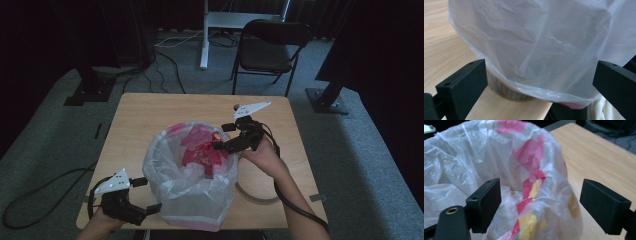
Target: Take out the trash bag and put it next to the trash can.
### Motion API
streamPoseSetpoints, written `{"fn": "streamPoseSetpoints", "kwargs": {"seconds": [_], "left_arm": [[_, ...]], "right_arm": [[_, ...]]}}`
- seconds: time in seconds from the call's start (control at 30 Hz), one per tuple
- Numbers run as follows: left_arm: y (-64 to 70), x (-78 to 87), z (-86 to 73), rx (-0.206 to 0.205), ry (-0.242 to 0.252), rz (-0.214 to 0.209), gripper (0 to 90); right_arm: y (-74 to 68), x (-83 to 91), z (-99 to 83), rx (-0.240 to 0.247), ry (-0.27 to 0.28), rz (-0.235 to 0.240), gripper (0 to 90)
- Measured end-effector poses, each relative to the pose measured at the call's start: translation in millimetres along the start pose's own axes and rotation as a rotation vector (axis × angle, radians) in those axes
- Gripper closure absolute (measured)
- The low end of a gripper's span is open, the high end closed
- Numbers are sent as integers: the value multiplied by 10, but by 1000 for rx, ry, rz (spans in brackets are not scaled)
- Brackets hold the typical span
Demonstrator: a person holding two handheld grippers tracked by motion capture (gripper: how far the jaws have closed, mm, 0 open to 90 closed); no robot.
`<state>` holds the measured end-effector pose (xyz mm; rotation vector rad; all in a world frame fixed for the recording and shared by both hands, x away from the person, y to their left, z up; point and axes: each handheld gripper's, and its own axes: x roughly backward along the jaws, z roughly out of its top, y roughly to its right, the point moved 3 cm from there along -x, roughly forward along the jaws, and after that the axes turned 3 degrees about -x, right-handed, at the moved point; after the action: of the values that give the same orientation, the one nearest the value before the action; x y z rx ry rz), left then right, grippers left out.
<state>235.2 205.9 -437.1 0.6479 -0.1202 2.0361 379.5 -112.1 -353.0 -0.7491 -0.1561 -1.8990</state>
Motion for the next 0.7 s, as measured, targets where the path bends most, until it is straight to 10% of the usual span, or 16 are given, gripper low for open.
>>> {"fn": "streamPoseSetpoints", "kwargs": {"seconds": [0.3,0.7], "left_arm": [[-171,-31,61,-23,21,63,39],[-317,28,285,-109,76,67,54]], "right_arm": [[-29,-44,-23,9,-29,61,400],[-14,-56,-37,4,-60,72,464]]}}
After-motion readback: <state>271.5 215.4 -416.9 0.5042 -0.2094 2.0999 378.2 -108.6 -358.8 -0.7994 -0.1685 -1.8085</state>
